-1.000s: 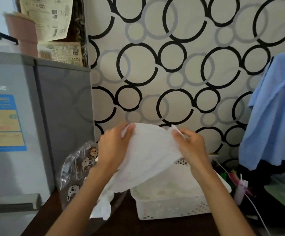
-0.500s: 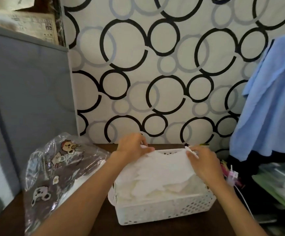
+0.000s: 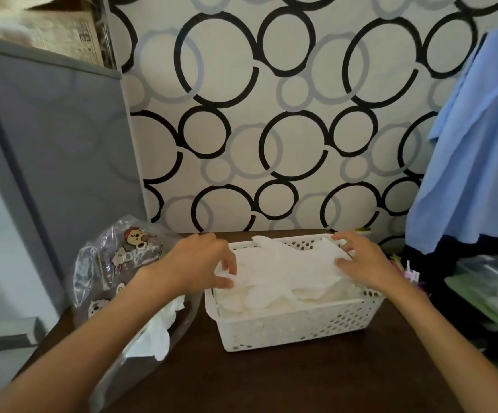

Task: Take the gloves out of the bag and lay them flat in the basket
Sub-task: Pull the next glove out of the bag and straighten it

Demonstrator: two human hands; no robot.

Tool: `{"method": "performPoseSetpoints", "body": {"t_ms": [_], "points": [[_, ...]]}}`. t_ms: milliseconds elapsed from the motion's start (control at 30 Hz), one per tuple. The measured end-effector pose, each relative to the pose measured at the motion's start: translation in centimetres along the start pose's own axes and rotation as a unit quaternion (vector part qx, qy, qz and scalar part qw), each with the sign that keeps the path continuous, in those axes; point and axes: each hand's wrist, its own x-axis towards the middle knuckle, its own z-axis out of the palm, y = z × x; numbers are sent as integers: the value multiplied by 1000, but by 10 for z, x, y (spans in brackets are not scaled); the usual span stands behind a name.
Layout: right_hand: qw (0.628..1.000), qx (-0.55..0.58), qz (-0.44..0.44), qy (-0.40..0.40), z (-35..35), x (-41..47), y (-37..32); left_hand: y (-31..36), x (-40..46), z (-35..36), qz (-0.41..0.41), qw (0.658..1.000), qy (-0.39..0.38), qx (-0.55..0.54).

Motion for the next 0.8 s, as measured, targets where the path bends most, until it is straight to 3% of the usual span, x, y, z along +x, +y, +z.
{"method": "performPoseSetpoints", "body": {"t_ms": [167, 267, 367, 433, 500, 567, 667, 800], "points": [[988, -129, -54, 69, 9, -10, 0, -1, -4, 18, 46, 997, 26, 52], [983, -153, -68, 76, 5, -17, -7, -5, -16, 12, 32, 998, 59, -16], [979, -149, -76, 114, -5, -22, -14, -5, -22, -3, 13, 983, 158, -96], [973, -135, -119, 146, -8, -21, -21, 0, -15, -10, 14, 978, 163, -129], [982, -65, -153, 94, -6, -16, -31, 9, 1, -8, 13, 982, 86, -165], [986, -56, -154, -41, 2, -8, -38, 22, 19, 1, 1, 982, -31, -185], [942, -234, -96, -220, 12, 4, -36, 35, 40, 18, -20, 988, -131, -75], [913, -303, -45, -270, 9, 8, -29, 37, 53, 36, -46, 978, -200, 33]]}}
